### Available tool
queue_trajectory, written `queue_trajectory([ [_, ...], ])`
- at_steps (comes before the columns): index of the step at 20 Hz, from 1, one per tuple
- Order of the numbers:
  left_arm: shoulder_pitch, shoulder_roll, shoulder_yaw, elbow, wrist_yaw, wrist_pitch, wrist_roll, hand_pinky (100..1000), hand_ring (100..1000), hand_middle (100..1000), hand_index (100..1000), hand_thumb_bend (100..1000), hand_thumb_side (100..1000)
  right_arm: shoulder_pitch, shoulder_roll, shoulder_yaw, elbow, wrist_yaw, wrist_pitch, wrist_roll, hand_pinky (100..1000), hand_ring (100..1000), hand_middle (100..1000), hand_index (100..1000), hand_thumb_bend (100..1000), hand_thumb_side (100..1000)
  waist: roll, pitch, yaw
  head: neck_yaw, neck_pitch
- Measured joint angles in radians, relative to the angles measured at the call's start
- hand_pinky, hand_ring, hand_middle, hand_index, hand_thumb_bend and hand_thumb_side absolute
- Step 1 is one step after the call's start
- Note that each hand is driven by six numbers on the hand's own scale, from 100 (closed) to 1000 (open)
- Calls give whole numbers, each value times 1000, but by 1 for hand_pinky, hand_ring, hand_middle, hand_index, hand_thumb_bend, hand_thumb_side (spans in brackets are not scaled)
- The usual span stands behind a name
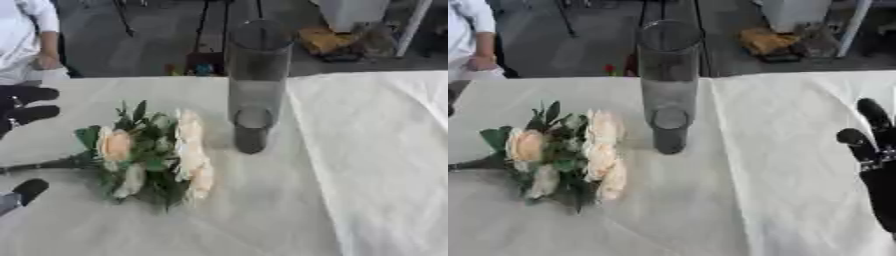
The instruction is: Arrange flowers into the vase.
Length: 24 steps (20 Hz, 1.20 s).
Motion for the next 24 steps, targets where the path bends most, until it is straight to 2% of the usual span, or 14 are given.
queue_trajectory([
  [14,-58,18,-49,0,62,163,-161,846,936,955,1000,288,718,0,0,6,0,2,3,2,770,903,626,896,100,929,4,-1,-12,11,0],
  [19,-86,18,-83,0,81,238,-224,849,948,976,1000,323,715,0,0,9,0,1,4,2,771,903,625,896,100,928,7,-1,-18,17,0],
  [24,-102,31,-114,0,83,277,-295,849,954,992,1000,373,704,0,0,12,0,1,5,4,771,903,625,896,100,929,8,-1,-24,23,0],
])
